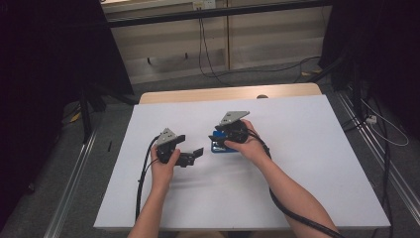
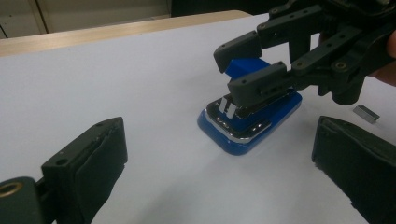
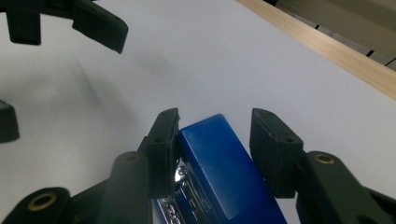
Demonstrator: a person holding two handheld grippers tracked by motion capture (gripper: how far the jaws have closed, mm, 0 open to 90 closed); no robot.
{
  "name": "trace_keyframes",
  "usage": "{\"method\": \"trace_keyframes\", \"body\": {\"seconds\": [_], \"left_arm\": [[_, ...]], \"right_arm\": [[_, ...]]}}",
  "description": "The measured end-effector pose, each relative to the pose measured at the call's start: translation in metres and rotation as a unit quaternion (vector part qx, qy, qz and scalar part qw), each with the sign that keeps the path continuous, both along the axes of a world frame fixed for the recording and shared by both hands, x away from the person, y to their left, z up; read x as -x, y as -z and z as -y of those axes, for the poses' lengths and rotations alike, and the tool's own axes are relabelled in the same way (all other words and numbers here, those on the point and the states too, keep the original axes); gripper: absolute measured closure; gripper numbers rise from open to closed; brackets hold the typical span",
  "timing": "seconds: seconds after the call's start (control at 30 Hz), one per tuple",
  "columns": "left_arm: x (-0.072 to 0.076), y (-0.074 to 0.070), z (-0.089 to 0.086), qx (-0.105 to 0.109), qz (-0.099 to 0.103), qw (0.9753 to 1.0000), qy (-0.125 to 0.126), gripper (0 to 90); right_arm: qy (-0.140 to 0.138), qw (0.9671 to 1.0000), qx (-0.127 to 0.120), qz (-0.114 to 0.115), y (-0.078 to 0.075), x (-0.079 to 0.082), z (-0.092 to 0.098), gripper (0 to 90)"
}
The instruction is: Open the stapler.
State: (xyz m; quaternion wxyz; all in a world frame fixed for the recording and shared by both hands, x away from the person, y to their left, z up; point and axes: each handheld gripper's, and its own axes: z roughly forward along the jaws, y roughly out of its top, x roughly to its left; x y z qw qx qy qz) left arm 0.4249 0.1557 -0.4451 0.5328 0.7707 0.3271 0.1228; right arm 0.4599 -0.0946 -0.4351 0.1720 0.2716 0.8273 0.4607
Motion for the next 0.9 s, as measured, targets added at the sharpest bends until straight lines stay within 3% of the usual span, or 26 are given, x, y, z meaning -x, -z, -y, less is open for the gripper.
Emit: {"method": "trace_keyframes", "body": {"seconds": [0.33, 0.6, 0.67, 0.73, 0.9], "left_arm": [[-0.002, 0.006, 0.007, 0.002, -0.003, 1.0, -0.004, 4.1], [-0.008, 0.012, 0.014, 0.011, -0.002, 0.9998, -0.019, 5.0], [-0.01, 0.01, 0.018, -0.011, -0.016, 0.9996, -0.022, 5.1], [-0.011, 0.008, 0.023, -0.024, -0.015, 0.9994, -0.022, 6.0], [-0.012, 0.011, 0.029, -0.029, -0.004, 0.9992, -0.026, 25.6]], "right_arm": [[0.006, 0.9997, -0.01, 0.019, -0.008, 0.005, 0.005, 57.4], [0.009, 0.9997, -0.014, 0.017, -0.014, 0.006, 0.009, 58.3], [0.01, 0.9997, -0.015, 0.018, -0.015, 0.006, 0.009, 58.4], [0.011, 0.9996, -0.016, 0.019, -0.015, 0.007, 0.009, 58.5], [0.014, 0.9995, -0.023, 0.017, -0.017, 0.007, 0.012, 58.6]]}}
